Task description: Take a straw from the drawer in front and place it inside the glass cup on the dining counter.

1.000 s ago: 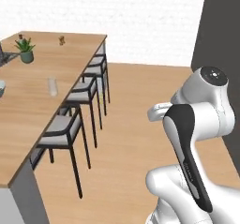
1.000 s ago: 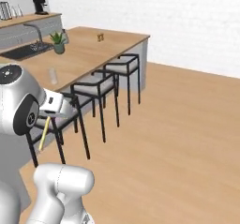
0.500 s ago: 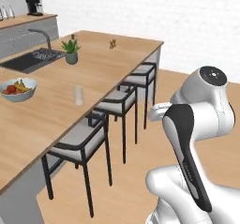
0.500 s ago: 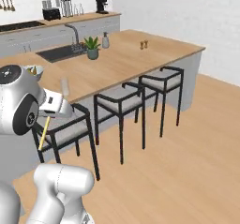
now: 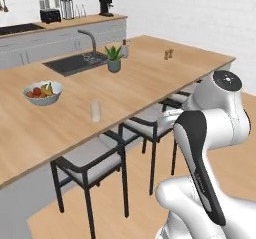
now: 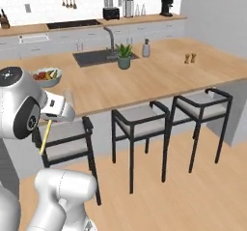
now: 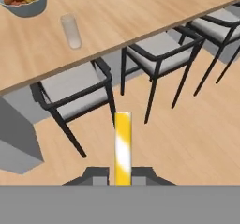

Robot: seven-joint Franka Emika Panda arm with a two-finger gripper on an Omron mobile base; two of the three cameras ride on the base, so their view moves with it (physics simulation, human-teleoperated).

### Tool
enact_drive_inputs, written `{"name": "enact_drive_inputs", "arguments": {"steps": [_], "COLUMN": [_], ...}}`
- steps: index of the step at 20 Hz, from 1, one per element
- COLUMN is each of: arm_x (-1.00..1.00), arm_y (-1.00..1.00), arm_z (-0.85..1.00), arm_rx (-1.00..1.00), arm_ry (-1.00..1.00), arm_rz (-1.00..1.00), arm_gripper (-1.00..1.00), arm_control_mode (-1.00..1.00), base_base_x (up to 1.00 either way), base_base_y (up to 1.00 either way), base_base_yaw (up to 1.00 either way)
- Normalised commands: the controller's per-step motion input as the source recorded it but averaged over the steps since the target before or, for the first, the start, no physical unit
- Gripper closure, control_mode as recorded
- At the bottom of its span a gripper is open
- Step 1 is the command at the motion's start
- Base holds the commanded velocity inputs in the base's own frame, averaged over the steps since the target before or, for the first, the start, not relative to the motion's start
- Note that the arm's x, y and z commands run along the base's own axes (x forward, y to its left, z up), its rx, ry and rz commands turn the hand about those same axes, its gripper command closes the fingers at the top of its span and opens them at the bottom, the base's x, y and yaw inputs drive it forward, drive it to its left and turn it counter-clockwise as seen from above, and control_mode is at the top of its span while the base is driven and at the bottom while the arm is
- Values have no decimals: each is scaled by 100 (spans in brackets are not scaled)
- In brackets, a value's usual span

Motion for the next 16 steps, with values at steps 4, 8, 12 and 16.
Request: {"name": "enact_drive_inputs", "arguments": {"steps": [4,8,12,16], "arm_x": [0,0,0,0], "arm_y": [0,0,0,0], "arm_z": [0,0,0,0], "arm_rx": [0,0,0,0], "arm_ry": [0,0,0,0], "arm_rz": [0,0,0,0], "arm_gripper": [100,100,100,100], "arm_control_mode": [100,100,100,100], "base_base_x": [42,60,79,92], "base_base_y": [-71,-69,-40,-1], "base_base_yaw": [56,53,44,18]}}
